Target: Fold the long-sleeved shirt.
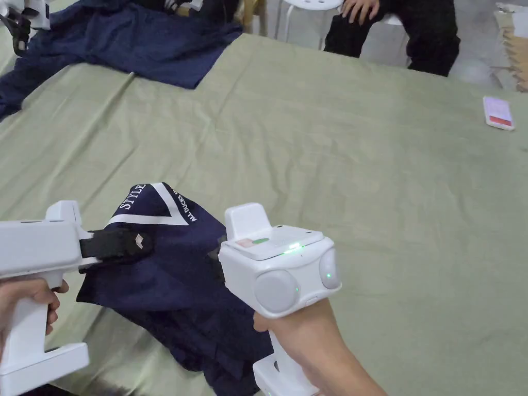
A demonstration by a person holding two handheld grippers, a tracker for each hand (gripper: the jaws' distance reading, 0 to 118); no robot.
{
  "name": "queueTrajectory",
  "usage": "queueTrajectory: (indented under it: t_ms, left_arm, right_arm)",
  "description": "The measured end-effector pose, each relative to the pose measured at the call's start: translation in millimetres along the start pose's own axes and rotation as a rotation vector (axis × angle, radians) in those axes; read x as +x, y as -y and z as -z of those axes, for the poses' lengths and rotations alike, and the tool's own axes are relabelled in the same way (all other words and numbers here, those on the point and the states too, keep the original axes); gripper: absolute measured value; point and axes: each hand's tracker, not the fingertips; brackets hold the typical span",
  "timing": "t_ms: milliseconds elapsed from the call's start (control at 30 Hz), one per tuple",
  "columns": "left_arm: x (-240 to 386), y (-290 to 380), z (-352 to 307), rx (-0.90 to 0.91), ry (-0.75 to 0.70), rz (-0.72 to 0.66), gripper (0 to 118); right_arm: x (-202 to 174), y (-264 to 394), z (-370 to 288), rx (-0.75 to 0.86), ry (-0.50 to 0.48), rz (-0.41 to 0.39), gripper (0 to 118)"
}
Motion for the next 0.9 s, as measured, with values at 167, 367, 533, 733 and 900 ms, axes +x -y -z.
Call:
queueTrajectory:
  t_ms: [167, 367, 533, 733, 900]
  left_arm:
    - [-65, -67, -45, 0.047, -0.056, 0.003, 28]
    - [-110, -101, -68, 0.103, -0.201, -0.002, 45]
    - [-98, -95, -76, 0.176, -0.291, 0.075, 109]
    - [-54, -90, -114, 0.290, -0.250, 0.016, 27]
    - [55, -53, -121, 0.315, -0.131, 0.213, 6]
  right_arm:
    - [-55, -42, 68, 0.031, -0.061, -0.039, 0]
    - [-83, -55, 108, 0.005, -0.094, -0.057, 0]
    - [-71, -54, 94, -0.001, -0.097, -0.041, 0]
    - [-40, -55, 29, 0.077, -0.075, -0.001, 0]
    - [-3, -46, -66, 0.195, -0.018, 0.030, 0]
